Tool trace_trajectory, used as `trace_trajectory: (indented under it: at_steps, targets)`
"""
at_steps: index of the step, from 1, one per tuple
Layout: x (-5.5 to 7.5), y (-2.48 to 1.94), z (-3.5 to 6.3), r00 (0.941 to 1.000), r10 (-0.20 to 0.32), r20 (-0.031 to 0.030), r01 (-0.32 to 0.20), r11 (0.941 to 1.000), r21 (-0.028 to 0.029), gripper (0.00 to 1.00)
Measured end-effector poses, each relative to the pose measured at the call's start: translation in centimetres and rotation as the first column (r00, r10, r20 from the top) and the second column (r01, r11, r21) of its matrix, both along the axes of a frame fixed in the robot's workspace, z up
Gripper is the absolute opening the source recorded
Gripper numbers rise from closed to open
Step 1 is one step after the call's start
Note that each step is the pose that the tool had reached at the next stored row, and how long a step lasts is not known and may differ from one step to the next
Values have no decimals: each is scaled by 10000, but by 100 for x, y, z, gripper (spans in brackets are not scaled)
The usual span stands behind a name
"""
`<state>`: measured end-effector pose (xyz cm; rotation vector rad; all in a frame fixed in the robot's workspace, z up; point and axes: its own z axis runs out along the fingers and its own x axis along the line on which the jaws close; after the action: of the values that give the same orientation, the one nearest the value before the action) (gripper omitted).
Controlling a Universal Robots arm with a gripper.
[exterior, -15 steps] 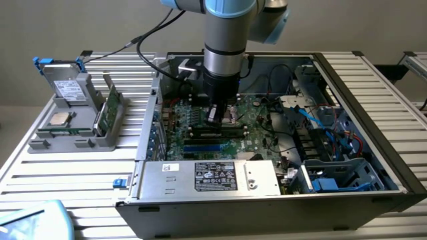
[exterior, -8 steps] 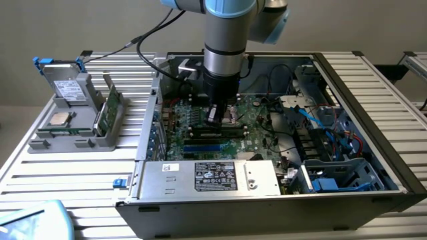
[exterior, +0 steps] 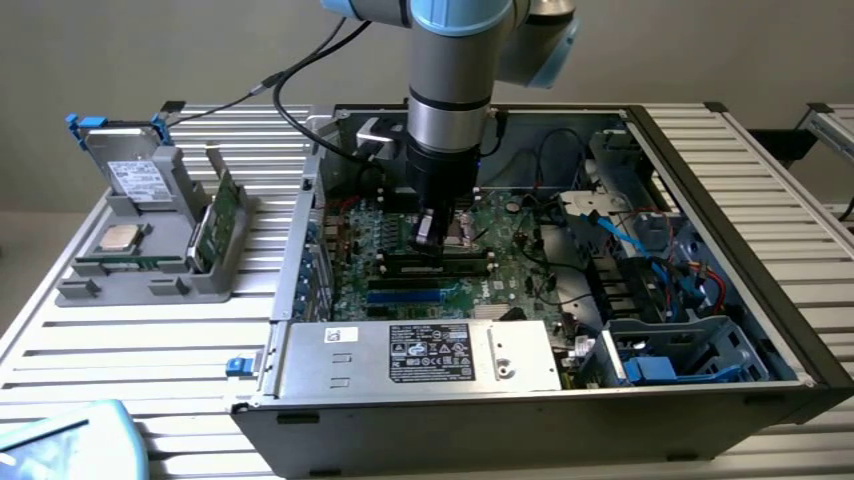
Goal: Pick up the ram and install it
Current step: 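Press down the ram until it locks into place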
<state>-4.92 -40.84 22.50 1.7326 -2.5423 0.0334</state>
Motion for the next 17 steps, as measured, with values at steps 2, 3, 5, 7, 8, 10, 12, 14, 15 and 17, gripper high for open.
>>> trace_trajectory:
  at_steps: [2, 3, 5, 7, 8, 10, 12, 14, 15, 17]
  targets:
    - [0, 0, 0, 10000, 0, 0, 0, 10000, 0, 11]
    - [0, 0, 0, 10000, -1, 0, 1, 10000, 0, 11]
    - [-1, 0, 0, 10000, -2, 1, 2, 10000, 0, 11]
    - [-1, 0, 0, 10000, -2, 0, 2, 10000, 0, 11]
    - [-1, 0, 0, 10000, -2, 0, 2, 10000, 0, 11]
    - [0, 0, 0, 10000, 0, 0, 0, 10000, 0, 11]
    - [0, 0, 0, 10000, 0, 0, 0, 10000, 0, 11]
    - [0, 0, 0, 10000, 0, 0, 0, 10000, 0, 11]
    - [0, 0, 0, 10000, 0, 0, 0, 10000, 0, 11]
    - [-1, 0, 0, 10000, -2, 1, 2, 10000, 0, 11]
